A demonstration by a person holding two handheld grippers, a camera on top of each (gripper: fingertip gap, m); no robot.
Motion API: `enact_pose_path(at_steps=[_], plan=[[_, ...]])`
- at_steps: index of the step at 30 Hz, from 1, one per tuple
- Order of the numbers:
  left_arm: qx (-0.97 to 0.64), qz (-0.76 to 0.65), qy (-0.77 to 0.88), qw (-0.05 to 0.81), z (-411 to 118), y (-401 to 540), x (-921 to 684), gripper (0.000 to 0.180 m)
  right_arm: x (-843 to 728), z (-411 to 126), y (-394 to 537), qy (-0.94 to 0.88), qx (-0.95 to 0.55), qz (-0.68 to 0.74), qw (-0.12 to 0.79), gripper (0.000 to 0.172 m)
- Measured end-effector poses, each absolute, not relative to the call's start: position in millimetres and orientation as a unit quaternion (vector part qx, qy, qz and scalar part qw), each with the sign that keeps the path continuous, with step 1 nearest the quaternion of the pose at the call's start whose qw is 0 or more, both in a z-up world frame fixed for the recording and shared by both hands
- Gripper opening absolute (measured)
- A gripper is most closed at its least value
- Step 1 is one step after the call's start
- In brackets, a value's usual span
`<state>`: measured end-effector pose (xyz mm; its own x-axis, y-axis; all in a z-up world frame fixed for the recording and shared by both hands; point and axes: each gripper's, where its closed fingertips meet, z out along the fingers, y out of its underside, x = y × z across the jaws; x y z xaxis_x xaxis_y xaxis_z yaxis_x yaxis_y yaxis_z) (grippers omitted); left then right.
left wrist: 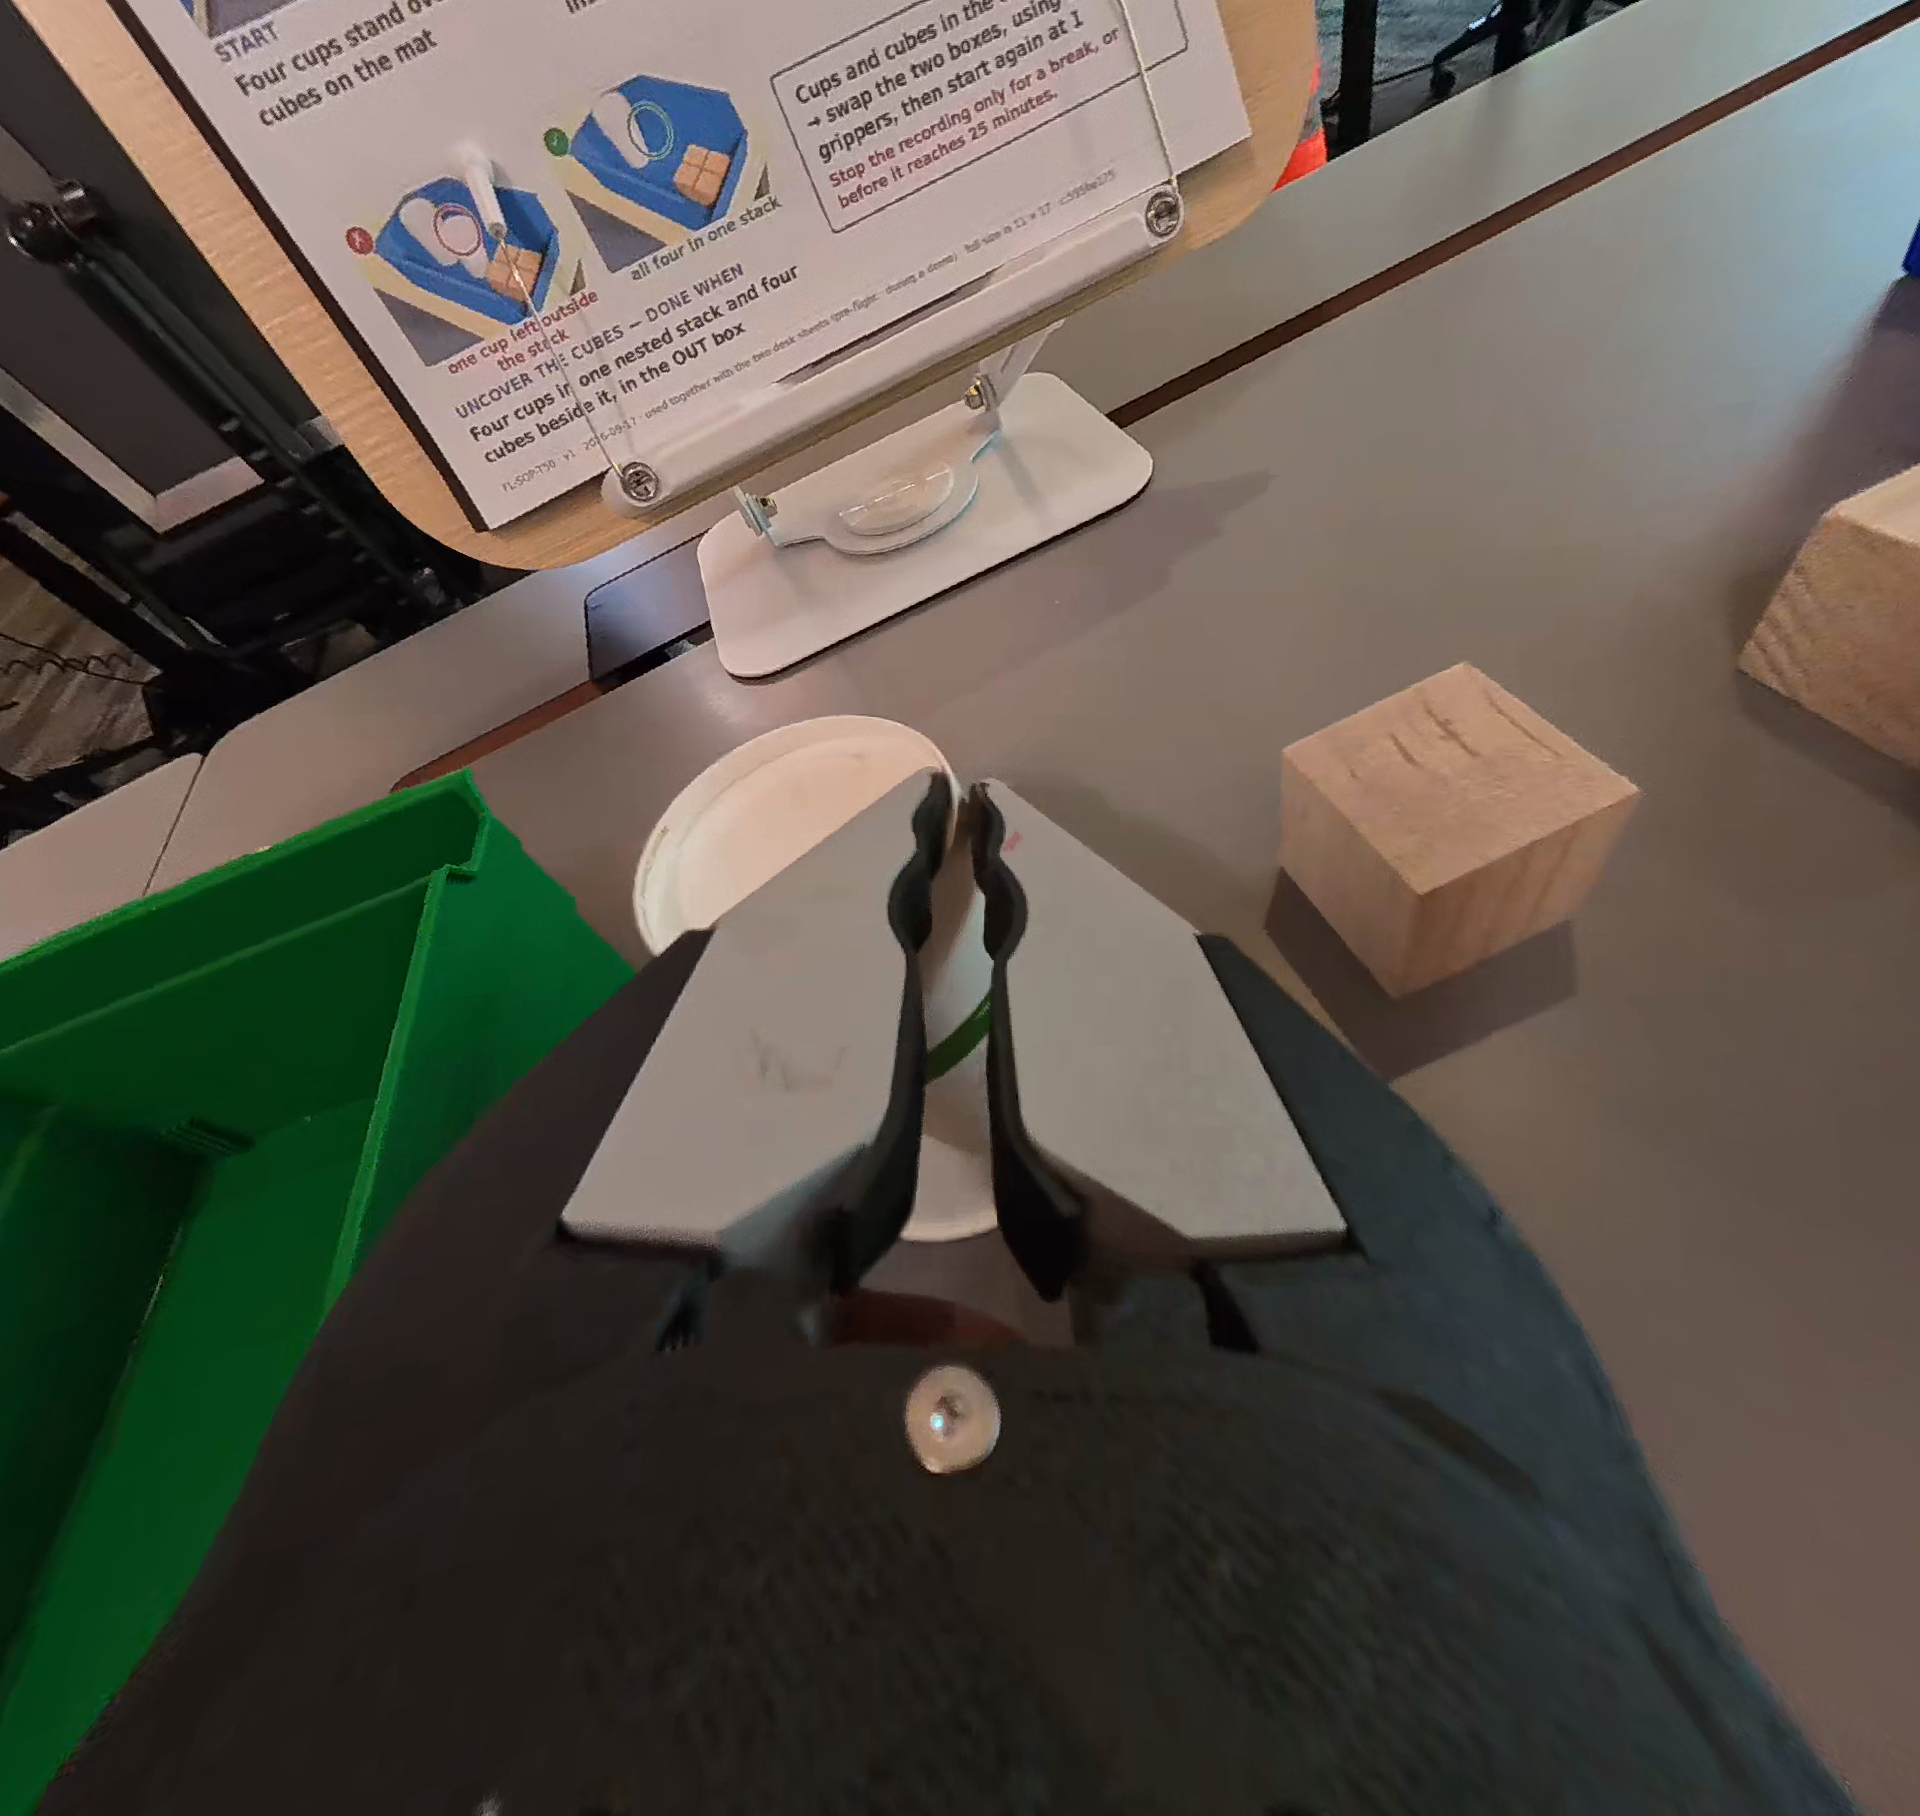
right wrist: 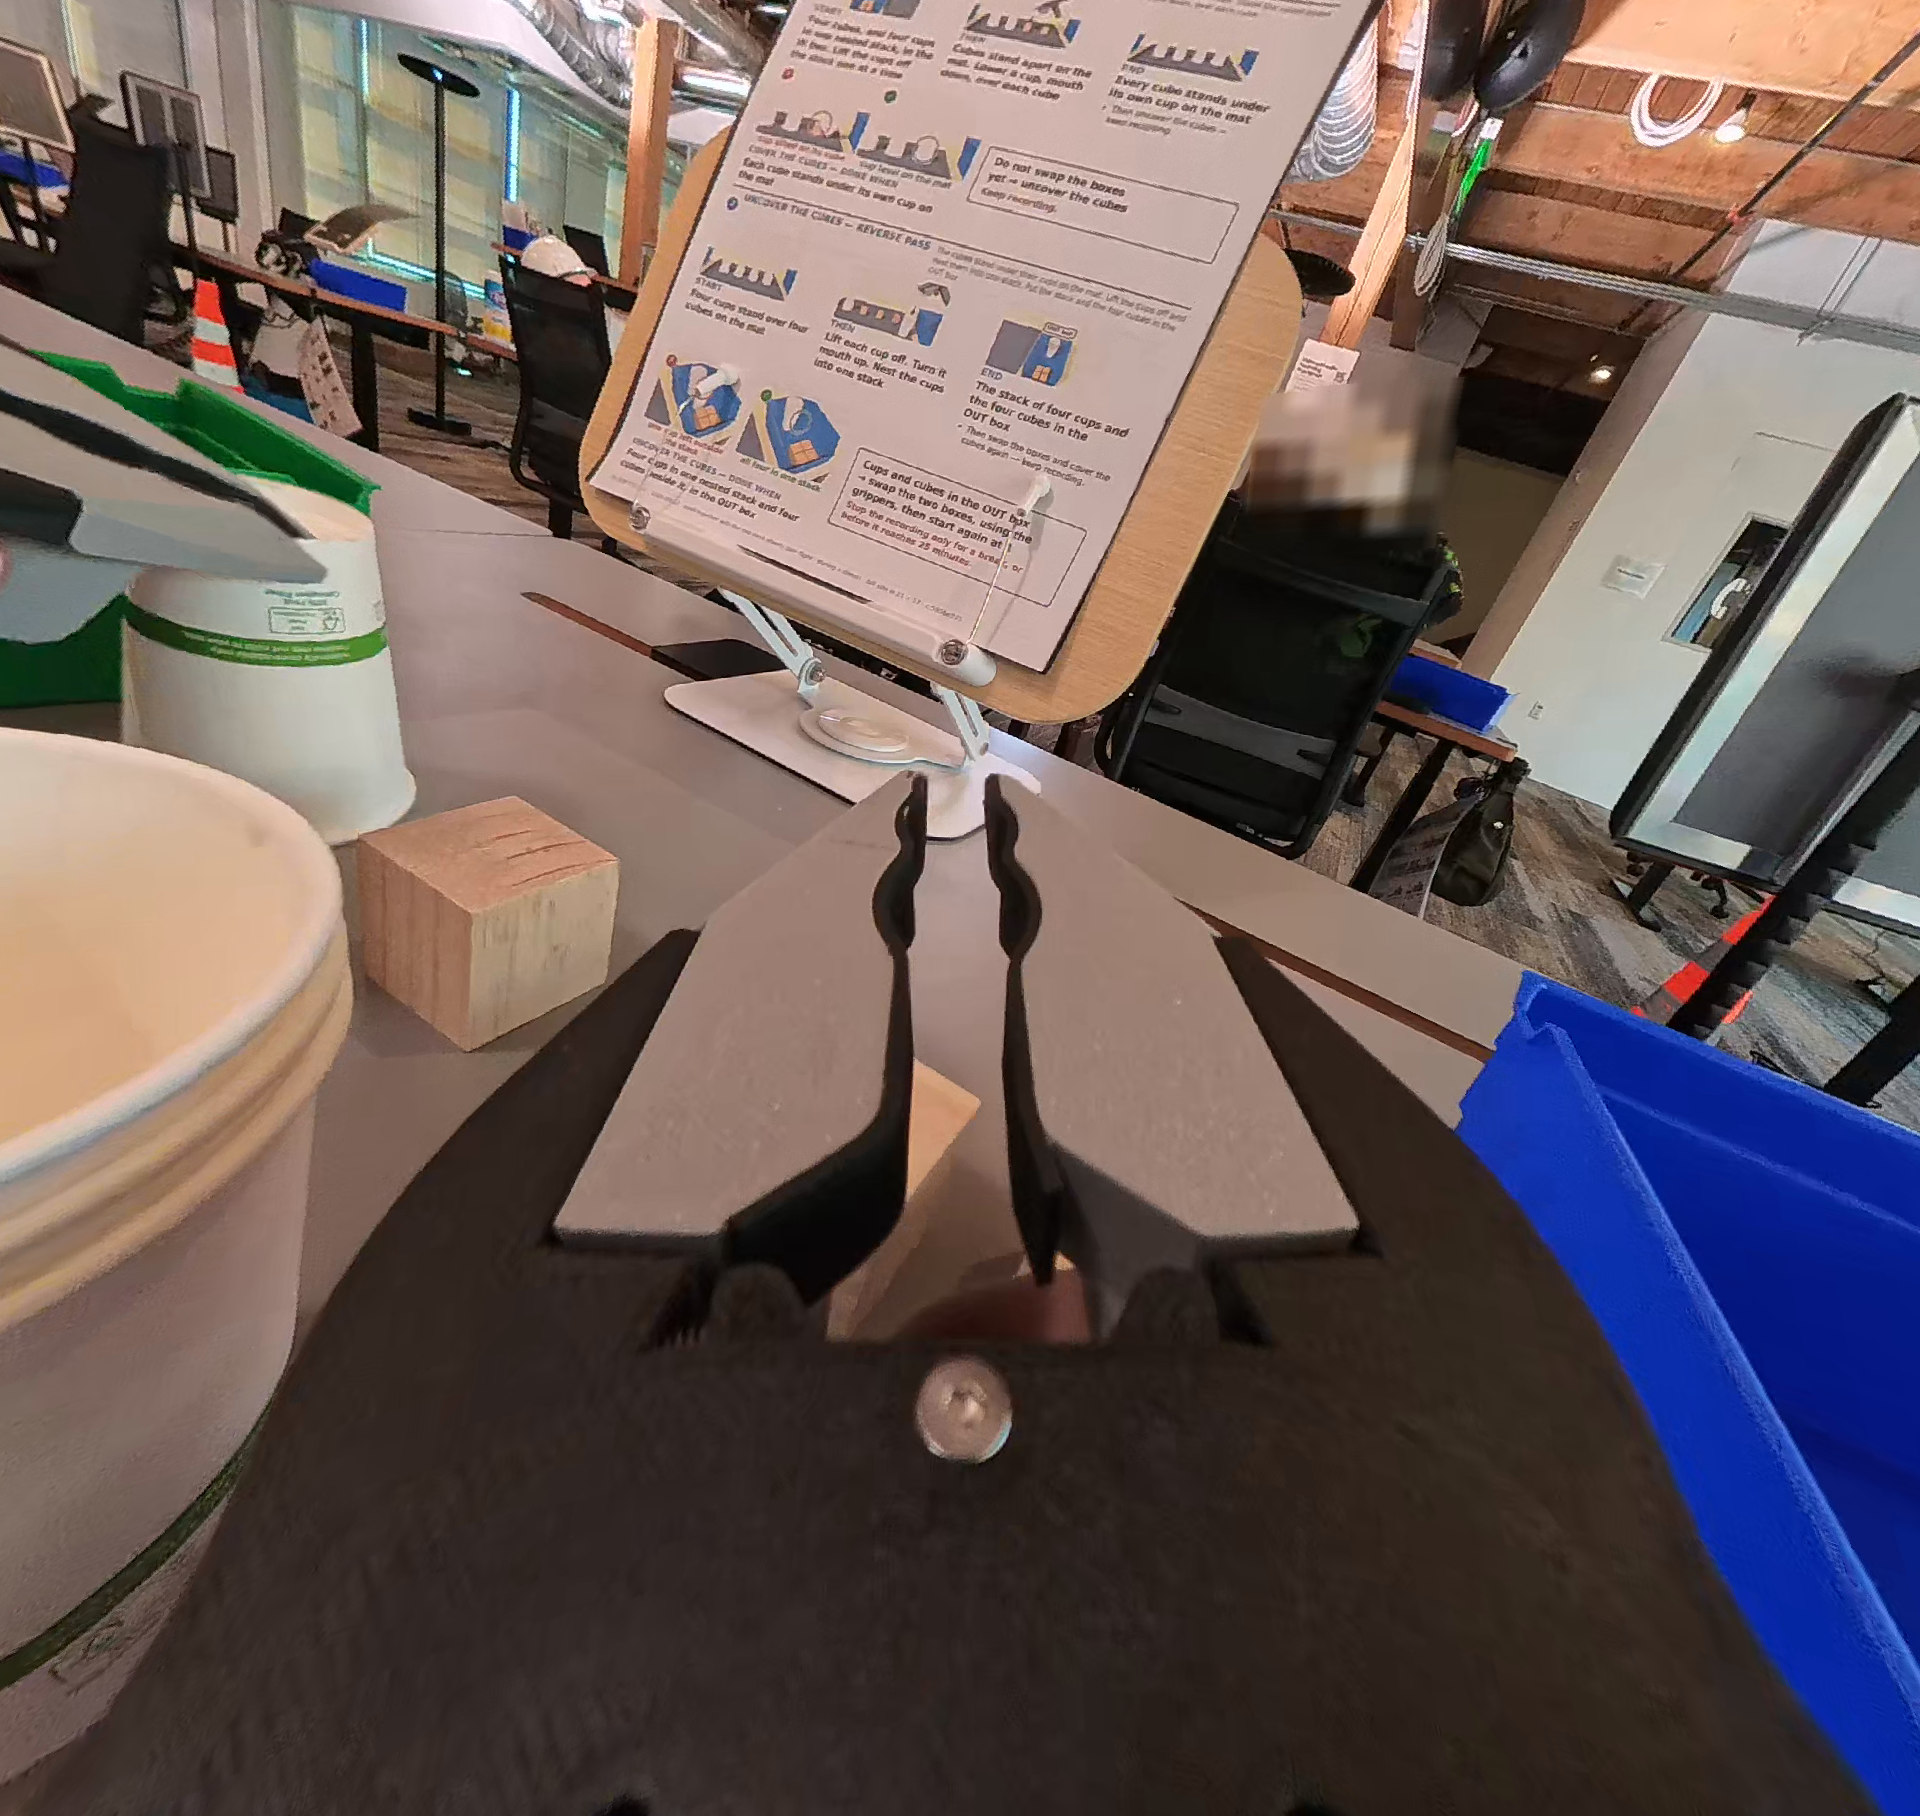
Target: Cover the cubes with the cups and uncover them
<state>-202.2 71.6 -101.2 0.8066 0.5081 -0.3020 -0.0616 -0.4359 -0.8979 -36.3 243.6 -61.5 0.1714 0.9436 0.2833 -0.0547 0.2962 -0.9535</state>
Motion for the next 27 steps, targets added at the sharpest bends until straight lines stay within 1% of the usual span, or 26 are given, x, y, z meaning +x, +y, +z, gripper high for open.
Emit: enact_pose_path(at_steps=[5, 9, 14, 17, 18, 23, 27], plan=[[-0.771, 0.257, -0.139, 0.566, -78.3, 72.3, -195.1, 0.002, -37.0, -61.9, 240.1, -0.512, -0.432, 0.392, 0.630, 0.007], [-0.709, 0.240, -0.110, 0.654, -40.2, 71.0, -179.5, 0.001, -36.3, -60.9, 240.3, -0.507, -0.436, 0.403, 0.625, 0.006], [-0.624, 0.161, -0.050, 0.763, 3.2, 66.9, -140.9, 0.001, -34.9, -57.3, 236.2, -0.494, -0.446, 0.465, 0.584, 0.010], [-0.517, 0.074, 0.058, 0.851, 40.1, 51.4, -83.9, 0.001, -32.0, -49.5, 223.6, -0.485, -0.433, 0.541, 0.533, 0.015], [-0.487, 0.047, 0.083, 0.868, 47.8, 45.2, -68.4, 0.001, -29.7, -45.1, 215.9, -0.483, -0.422, 0.576, 0.507, 0.016], [-0.470, -0.040, 0.116, 0.874, 48.3, 49.3, -41.9, 0.001, -6.5, -18.4, 175.5, -0.463, -0.342, 0.743, 0.341, 0.017], [-0.457, -0.096, 0.138, 0.874, 46.6, 53.6, -21.9, 0.001, 10.0, -5.3, 159.0, -0.454, -0.296, 0.799, 0.259, 0.018]])
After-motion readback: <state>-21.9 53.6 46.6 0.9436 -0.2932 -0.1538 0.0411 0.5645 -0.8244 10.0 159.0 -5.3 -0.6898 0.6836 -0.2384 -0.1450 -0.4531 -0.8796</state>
